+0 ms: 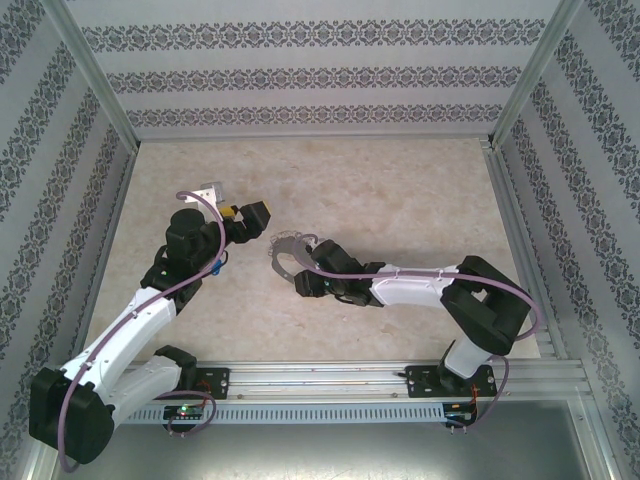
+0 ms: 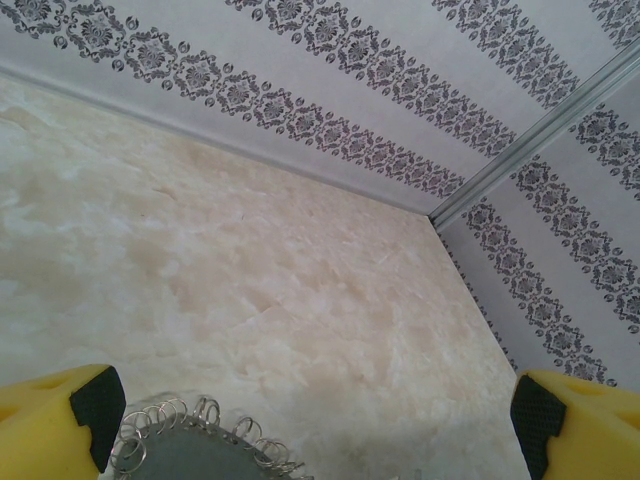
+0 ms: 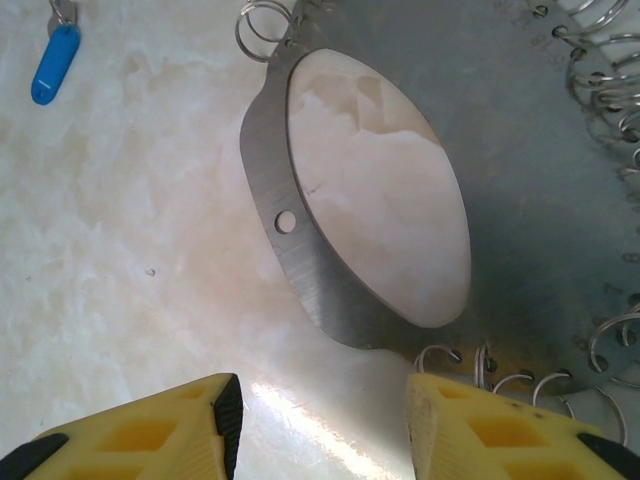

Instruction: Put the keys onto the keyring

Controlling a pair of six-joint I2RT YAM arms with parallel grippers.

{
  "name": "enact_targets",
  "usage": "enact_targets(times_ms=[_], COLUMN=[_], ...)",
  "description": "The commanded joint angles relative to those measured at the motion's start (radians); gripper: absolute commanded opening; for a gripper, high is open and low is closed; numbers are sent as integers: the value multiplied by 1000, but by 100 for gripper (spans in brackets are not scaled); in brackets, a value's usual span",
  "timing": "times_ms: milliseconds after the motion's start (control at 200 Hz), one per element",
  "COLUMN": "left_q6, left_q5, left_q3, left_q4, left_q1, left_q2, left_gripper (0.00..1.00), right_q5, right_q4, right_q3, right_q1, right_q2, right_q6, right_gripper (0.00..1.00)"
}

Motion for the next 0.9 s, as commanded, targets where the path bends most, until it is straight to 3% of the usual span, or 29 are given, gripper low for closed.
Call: enact_targets(times_ms=[0,899], left_q6=[-11,-27], left_q5=[1,6], left_q3=[-9,-19], left_q4=[8,26], left_q1=[-14,-17], left_q2=[1,-15], left_gripper=[100,100], right_q5=[18,92], right_q4=[-17,-97], right_q3=[18,31], right_q1=[8,-19], right_q2=[13,37], right_q6=[-26,-108], right_gripper=[48,49])
